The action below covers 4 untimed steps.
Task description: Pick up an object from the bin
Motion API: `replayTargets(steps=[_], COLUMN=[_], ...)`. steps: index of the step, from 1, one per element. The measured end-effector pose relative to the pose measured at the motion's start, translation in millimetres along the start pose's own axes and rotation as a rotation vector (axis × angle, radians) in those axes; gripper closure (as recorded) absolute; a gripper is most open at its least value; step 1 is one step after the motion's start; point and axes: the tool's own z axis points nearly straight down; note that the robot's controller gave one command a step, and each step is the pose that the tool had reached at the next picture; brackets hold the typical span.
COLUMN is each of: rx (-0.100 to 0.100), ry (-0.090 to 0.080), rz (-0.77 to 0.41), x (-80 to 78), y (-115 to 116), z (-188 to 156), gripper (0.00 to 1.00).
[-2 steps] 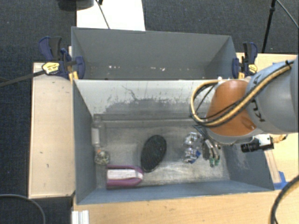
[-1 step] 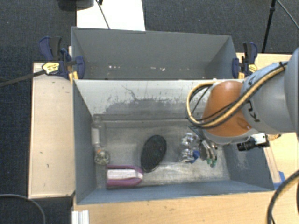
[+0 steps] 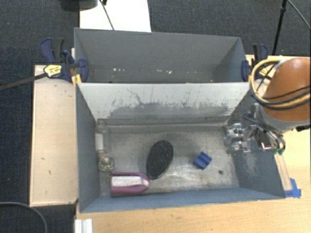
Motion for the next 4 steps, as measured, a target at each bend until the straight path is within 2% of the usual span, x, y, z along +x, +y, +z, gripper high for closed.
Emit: replayTargets(steps=[1,2,3,4], rx=[-0.004,-0.008,-0.004,-0.003], ry=[0.006,0.015,0.005,-0.001], rz=[-0.004,-0.033,-0.032,-0.01], x=[0.6,15.8,12.9,7.0], y=[3,40,38,48], z=[3,125,120,-22], gripper=[0.0,0.0,1.0,1.0])
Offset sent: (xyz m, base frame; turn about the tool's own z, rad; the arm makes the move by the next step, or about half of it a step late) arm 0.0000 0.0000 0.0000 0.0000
